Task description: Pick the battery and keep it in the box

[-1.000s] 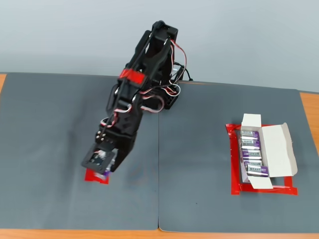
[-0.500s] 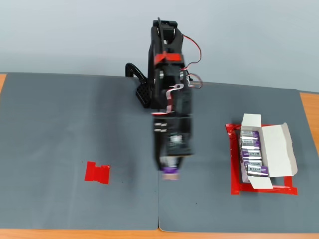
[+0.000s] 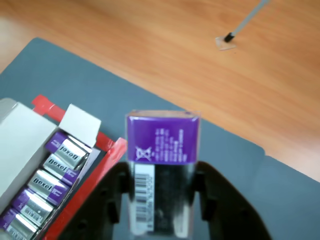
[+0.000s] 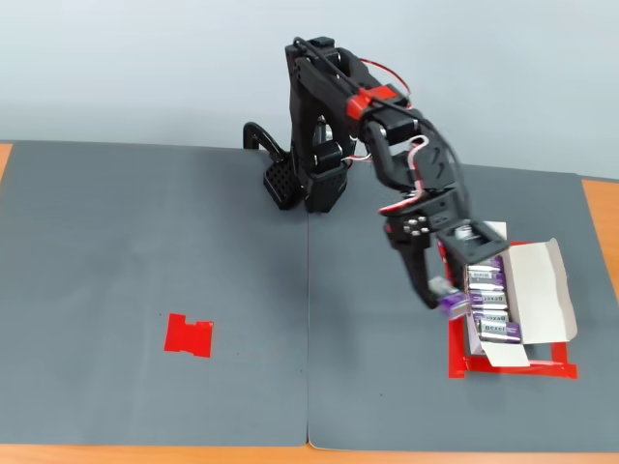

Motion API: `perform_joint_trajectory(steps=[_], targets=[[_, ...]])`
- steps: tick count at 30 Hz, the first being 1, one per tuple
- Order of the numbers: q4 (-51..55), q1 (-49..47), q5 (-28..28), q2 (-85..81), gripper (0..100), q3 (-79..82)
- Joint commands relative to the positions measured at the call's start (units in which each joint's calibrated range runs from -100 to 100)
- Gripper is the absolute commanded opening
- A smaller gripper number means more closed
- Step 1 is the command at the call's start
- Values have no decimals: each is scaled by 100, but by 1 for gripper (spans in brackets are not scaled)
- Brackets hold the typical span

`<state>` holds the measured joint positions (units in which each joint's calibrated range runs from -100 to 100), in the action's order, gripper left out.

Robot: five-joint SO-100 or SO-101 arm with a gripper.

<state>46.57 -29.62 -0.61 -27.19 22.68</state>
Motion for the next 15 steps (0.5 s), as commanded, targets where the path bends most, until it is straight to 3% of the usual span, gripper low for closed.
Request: perform_joint_trajectory(steps=[1, 15], targets=[[-31, -331, -9, 95, 5, -418], [4, -1599, -9, 1172, 5, -961]])
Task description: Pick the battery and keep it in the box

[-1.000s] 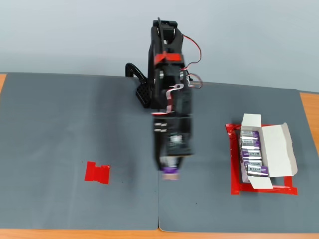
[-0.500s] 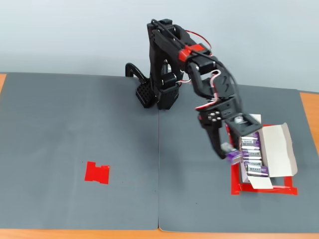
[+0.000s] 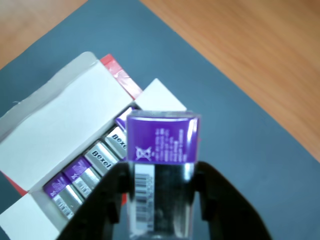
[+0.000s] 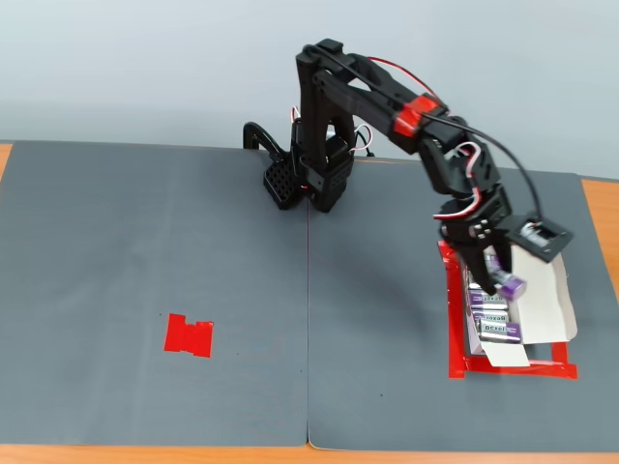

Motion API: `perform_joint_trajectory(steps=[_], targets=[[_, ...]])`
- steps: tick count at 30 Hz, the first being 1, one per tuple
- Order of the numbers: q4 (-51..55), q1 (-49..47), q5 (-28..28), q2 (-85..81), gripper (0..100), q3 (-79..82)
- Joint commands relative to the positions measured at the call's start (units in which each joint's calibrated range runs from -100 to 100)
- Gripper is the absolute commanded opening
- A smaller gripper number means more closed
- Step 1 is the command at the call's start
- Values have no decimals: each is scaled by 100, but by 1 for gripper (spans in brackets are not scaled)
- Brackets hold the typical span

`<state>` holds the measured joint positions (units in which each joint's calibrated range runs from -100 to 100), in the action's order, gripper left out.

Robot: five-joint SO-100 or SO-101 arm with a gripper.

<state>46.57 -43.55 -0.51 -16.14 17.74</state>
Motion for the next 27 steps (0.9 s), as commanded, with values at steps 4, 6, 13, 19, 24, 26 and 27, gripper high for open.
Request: perform_joint_trajectory(steps=[4, 6, 13, 19, 24, 26, 27], targets=[[-5, -527, -19, 415, 5, -539], [-31, -624, -19, 559, 5, -539], [-57, -781, -14, 1025, 5, -494], [-65, -788, -14, 1398, 5, -530], [-65, -856, -14, 1635, 5, -494], [-65, -885, 7, 1720, 5, -503], [-74, -900, 23, 1771, 5, -530]])
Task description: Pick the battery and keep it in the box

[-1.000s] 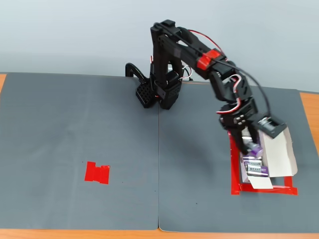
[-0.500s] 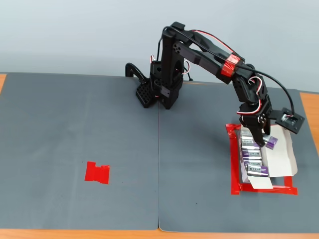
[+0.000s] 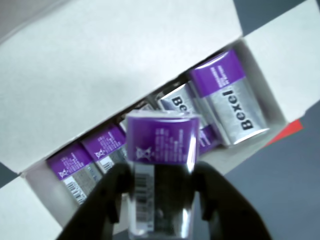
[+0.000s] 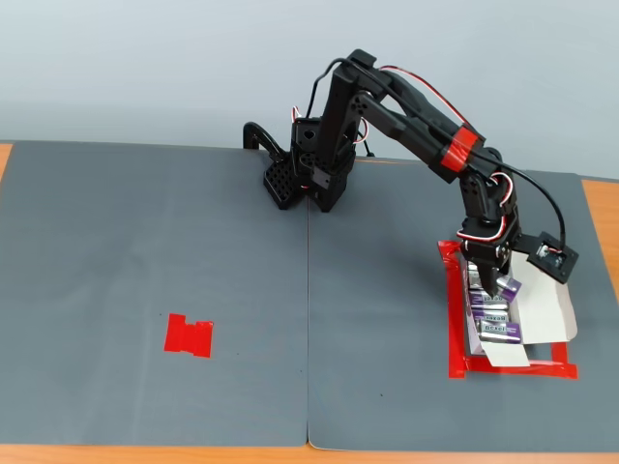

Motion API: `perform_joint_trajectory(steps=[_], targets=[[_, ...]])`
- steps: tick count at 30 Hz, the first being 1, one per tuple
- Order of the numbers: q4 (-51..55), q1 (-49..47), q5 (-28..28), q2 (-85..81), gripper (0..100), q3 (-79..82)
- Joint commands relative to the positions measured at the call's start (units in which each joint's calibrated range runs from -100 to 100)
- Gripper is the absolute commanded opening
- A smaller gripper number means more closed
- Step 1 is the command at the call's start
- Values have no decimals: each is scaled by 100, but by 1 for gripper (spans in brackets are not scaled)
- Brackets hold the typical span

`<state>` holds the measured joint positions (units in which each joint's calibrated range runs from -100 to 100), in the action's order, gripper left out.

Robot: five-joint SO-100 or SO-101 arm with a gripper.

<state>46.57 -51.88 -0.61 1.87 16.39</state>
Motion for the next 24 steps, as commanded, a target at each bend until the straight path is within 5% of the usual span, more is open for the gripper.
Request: perform_joint_trajectory(steps=[1, 14, 19, 24], targets=[[-83, -90, 38, -13, 5, -404], [-317, -120, 1, 55, 6, -332], [-265, -112, 32, 46, 21, -314], [-265, -90, 32, 21, 24, -314]])
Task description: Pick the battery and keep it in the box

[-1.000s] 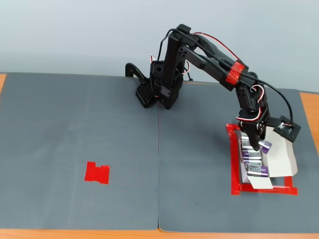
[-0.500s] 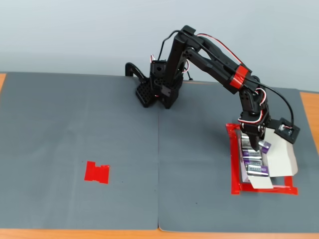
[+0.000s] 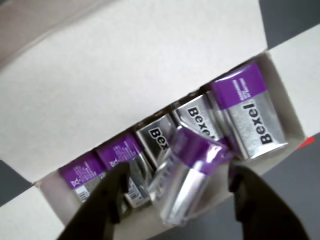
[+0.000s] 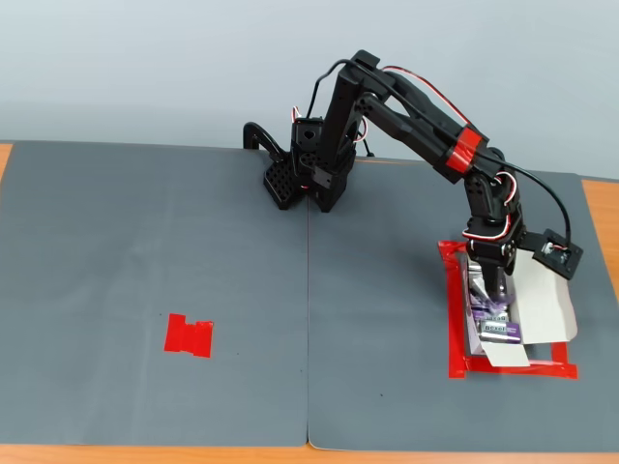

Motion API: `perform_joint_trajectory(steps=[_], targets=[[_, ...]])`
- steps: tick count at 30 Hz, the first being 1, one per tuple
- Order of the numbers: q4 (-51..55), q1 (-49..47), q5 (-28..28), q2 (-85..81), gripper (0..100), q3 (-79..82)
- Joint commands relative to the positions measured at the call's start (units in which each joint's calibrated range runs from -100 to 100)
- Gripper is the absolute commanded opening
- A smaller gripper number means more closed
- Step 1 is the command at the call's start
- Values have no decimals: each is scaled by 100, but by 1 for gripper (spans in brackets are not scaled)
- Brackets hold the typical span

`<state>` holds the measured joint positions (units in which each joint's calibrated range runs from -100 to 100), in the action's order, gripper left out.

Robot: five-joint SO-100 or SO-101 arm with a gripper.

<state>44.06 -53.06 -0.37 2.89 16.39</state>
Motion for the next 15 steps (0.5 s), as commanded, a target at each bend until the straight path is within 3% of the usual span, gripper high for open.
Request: perform_joint_trajectory(steps=[1, 12, 15], targets=[[-14, 35, 8, -90, 24, -314], [-14, 237, -18, -547, 24, -305], [-5, 319, -34, -768, 17, -305]])
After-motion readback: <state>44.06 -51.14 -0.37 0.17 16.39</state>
